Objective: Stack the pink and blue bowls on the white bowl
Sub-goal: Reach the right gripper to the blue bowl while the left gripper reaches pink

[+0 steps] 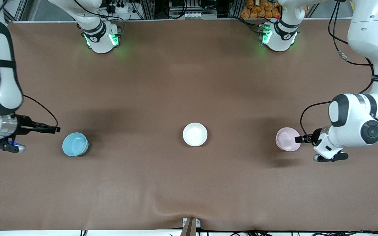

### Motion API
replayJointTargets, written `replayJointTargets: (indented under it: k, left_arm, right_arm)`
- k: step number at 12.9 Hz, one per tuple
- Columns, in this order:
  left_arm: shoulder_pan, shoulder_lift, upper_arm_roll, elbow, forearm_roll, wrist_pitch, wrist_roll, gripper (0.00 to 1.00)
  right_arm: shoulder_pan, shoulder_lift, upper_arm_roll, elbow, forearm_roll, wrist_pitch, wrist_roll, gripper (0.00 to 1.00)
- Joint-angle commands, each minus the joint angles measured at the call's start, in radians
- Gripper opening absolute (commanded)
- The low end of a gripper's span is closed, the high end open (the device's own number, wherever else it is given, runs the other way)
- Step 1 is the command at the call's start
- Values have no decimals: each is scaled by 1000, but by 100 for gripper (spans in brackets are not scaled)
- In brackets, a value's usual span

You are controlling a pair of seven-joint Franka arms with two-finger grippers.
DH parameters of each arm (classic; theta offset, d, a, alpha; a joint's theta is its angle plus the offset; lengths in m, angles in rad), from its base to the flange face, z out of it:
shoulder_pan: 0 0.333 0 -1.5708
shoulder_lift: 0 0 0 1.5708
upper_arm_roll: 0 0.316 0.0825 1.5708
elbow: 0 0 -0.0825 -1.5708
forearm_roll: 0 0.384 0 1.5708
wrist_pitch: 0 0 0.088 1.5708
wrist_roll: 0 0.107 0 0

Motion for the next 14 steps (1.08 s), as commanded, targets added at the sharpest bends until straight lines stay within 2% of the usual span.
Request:
replayJointTargets:
  k: [1, 2, 4, 8, 10, 14]
  left_arm:
    - [9, -33, -3, -84, 5, 75, -3, 82]
    - [6, -30, -3, -86, 5, 84, -3, 81]
    - [6, -21, -3, -86, 5, 90, -3, 70]
    - [7, 5, -3, -89, 5, 124, -3, 64]
    - [10, 14, -2, -89, 5, 133, -3, 58]
    - [12, 29, -2, -94, 5, 141, -3, 35]
  right_arm:
    - [0, -12, 3, -101, -45, 149, -2, 100]
    - [0, 7, 3, -107, -49, 191, -2, 100]
    - [0, 48, 3, -107, -52, 251, 1, 100]
    - [-9, 143, 2, -109, -52, 393, 0, 100]
    - [0, 163, 2, -113, -52, 415, 0, 100]
    - [0, 177, 2, -115, -59, 418, 0, 100]
